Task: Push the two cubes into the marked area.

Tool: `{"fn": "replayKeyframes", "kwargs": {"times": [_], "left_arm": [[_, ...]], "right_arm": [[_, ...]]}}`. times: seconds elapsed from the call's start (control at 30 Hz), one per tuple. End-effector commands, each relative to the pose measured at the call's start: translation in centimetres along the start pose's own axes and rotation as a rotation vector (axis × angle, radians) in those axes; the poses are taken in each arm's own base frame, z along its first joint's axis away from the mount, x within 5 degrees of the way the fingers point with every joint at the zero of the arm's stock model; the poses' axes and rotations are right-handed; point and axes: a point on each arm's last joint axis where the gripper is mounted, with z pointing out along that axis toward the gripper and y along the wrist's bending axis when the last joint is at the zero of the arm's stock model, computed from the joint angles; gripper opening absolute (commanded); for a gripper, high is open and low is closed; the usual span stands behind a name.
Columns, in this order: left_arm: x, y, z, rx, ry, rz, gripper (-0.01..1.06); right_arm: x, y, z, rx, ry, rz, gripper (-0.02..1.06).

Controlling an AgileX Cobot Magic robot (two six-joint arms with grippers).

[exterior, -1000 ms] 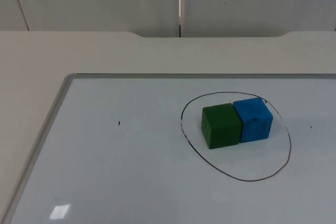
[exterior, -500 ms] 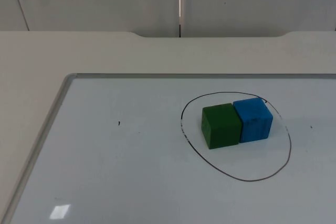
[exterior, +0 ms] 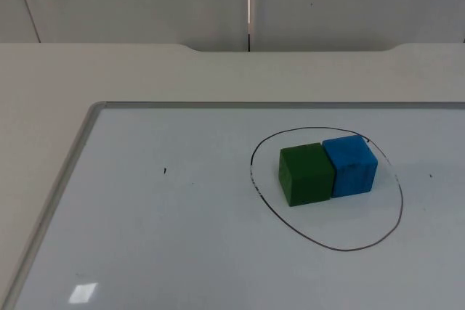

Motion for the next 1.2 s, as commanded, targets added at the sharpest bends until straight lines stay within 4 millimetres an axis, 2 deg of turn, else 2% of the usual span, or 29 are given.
{"fn": "replayKeyframes", "kwargs": {"times": [0.0,0.07,0.1,0.13,0.2,0.23,0.37,0.47,0.83,0.9,0.93,1.0,1.03,1.17], "left_arm": [[0.14,0.02,0.10,-0.003,0.002,0.000,0.18],[0.14,0.04,0.10,-0.005,0.002,0.001,0.22],[0.14,0.05,0.10,-0.007,0.002,0.002,0.29],[0.14,0.07,0.10,-0.009,0.002,-0.003,0.42],[0.14,0.07,0.10,-0.009,0.002,-0.003,0.57],[0.14,0.07,0.10,-0.009,0.002,-0.003,0.57],[0.14,0.07,0.10,-0.009,0.002,0.003,0.78],[0.14,0.07,0.10,-0.009,0.002,0.003,0.82],[0.14,0.07,0.10,-0.009,0.002,0.003,0.82],[0.14,0.07,0.10,-0.009,0.002,0.003,0.89],[0.14,0.07,0.10,-0.009,0.002,0.003,0.89],[0.14,0.07,0.10,-0.009,0.002,0.003,1.03],[0.14,0.09,0.10,-0.012,0.002,-0.002,1.05],[0.14,0.09,0.10,-0.012,0.002,-0.002,1.05]], "right_arm": [[0.16,0.00,0.09,-0.006,0.003,-0.003,0.00],[0.16,0.00,0.09,-0.006,0.003,-0.003,0.00],[0.16,0.00,0.09,-0.006,0.003,-0.003,0.00],[0.16,0.00,0.09,-0.006,0.003,-0.003,0.00],[0.16,0.00,0.09,-0.006,0.003,-0.003,0.00],[0.16,0.00,0.09,-0.006,0.003,-0.003,0.00],[0.16,0.00,0.09,-0.006,0.003,-0.003,0.00],[0.16,0.00,0.09,-0.006,0.003,-0.003,0.00],[0.16,0.00,0.09,-0.006,0.003,-0.003,0.00],[0.16,0.00,0.09,-0.006,0.003,-0.003,0.00],[0.16,0.00,0.09,-0.006,0.003,-0.003,0.00],[0.16,0.00,0.09,-0.006,0.003,-0.003,0.00],[0.16,-0.02,0.09,-0.004,0.003,-0.004,0.00],[0.16,-0.02,0.09,-0.004,0.003,-0.004,0.00]]}}
